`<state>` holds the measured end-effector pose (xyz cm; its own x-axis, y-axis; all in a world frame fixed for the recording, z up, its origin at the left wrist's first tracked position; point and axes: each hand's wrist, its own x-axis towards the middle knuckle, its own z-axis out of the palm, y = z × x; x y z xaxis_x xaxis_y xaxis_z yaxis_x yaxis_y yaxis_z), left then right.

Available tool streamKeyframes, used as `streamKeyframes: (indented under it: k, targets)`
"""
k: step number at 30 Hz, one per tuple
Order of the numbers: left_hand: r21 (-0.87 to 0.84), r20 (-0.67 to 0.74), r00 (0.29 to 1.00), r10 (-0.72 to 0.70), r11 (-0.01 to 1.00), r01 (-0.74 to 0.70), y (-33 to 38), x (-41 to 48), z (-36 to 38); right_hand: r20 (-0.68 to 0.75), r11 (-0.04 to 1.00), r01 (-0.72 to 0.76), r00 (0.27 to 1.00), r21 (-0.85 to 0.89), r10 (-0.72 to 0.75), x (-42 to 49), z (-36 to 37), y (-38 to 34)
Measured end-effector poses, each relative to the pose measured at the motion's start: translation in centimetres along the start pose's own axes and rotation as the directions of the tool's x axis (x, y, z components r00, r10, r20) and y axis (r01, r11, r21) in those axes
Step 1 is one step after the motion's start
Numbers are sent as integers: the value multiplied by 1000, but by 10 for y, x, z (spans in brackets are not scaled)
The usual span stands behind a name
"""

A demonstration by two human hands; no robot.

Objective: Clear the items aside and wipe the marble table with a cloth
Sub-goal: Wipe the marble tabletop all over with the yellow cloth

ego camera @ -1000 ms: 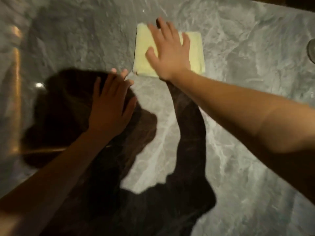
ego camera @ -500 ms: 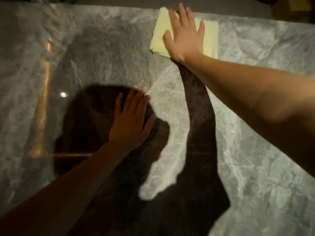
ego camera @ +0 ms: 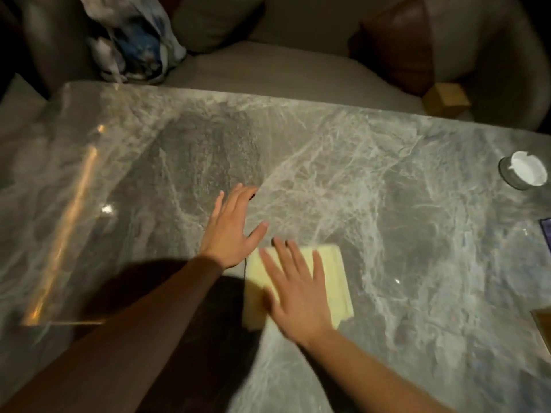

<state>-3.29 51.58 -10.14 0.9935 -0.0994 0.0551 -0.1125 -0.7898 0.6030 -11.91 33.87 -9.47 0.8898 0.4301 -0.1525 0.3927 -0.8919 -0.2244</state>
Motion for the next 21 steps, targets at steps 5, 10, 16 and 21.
streamKeyframes:
  k: [5, 10, 16, 21]
  targets:
    - [-52, 7, 999, -48, 997, 49, -4, -15, -11, 61, 994, 108, 992, -4, -107, -99, 24, -40]
    - [173, -35, 999, -19, 985, 24, -62, -52, -52, 77, 991, 128, 989, -33, -125, -104, 25, -41]
    - [327, -94, 980, -173, 925, 195, -130, -91, -111, 86, 993, 112, 990, -36, -108, -32, 16, -49]
    - [375, -86, 970, -228, 895, 243, -134, -101, -104, 80, 998, 69, 994, -5, -69, 56, 2, -55]
